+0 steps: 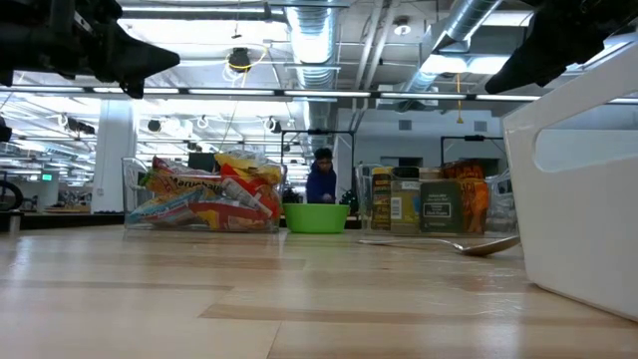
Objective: Pick & Place Food Item
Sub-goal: Put the silver spoon in the white bin
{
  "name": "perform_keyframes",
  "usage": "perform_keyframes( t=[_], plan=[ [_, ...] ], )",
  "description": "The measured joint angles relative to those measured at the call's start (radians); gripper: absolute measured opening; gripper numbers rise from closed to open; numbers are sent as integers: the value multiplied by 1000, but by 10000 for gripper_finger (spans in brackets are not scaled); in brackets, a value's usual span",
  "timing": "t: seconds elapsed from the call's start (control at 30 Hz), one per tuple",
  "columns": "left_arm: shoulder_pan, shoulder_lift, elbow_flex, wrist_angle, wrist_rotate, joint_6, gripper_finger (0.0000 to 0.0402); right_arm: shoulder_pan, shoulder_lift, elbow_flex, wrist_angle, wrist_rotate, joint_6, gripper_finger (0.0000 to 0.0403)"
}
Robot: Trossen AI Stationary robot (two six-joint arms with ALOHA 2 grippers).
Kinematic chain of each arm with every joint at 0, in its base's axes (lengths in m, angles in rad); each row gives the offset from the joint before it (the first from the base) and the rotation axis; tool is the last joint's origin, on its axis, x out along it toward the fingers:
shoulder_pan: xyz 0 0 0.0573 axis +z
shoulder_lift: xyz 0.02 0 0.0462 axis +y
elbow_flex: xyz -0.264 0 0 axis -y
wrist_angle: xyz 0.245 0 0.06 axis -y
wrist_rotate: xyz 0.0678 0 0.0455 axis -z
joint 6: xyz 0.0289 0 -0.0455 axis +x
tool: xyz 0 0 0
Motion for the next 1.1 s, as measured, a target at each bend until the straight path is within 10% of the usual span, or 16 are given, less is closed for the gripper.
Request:
perform_keyframes(
  t=[1.1],
  plan=[
    [0,1,-53,-62,2,-14,1,0,0,0,138,1,-34,1]
  ],
)
